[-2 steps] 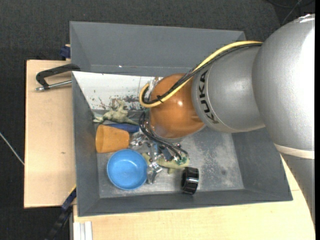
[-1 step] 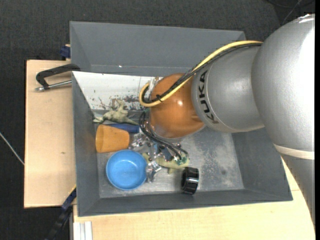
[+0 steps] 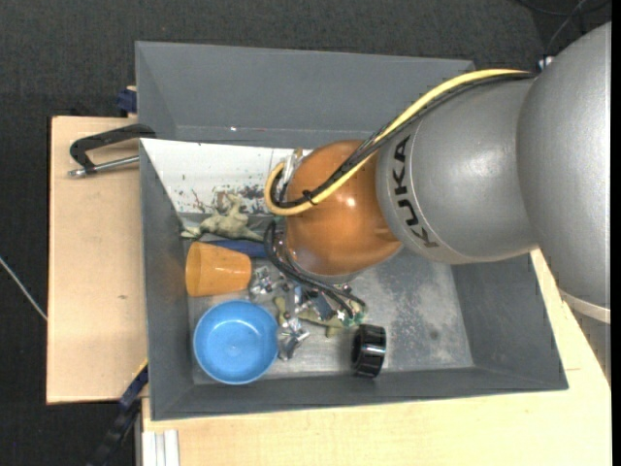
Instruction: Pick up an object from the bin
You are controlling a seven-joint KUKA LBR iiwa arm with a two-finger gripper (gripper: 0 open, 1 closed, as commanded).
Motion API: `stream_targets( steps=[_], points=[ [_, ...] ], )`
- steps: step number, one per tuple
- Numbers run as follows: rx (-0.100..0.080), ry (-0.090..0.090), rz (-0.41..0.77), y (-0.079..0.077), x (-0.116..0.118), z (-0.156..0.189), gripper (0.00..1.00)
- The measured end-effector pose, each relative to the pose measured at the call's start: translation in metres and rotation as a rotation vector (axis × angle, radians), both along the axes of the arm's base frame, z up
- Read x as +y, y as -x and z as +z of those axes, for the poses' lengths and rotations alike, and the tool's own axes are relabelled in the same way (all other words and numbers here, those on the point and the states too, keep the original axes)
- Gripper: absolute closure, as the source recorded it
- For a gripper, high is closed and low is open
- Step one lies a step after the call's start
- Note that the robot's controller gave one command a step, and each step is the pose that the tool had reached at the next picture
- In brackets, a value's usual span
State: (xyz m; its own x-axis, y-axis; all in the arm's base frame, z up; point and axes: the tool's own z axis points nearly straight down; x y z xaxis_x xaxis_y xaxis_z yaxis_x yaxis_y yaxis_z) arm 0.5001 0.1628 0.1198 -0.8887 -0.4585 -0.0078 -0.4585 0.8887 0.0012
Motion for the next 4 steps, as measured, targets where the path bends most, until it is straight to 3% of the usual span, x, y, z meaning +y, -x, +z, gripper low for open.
stream_targets(
  steps=[1, 2, 3, 4],
  points=[
    [0.003, 0.002, -0.003, 0.0, -0.002, -0.003, 0.0],
    [0.001, 0.006, 0.434, 0.002, 0.038, -0.048, 0.0],
    [0.016, 0.011, 0.433, 0.005, 0.036, -0.047, 1.0],
    [-0.008, 0.004, 0.658, 0.001, 0.038, 0.06, 1.0]
  ],
)
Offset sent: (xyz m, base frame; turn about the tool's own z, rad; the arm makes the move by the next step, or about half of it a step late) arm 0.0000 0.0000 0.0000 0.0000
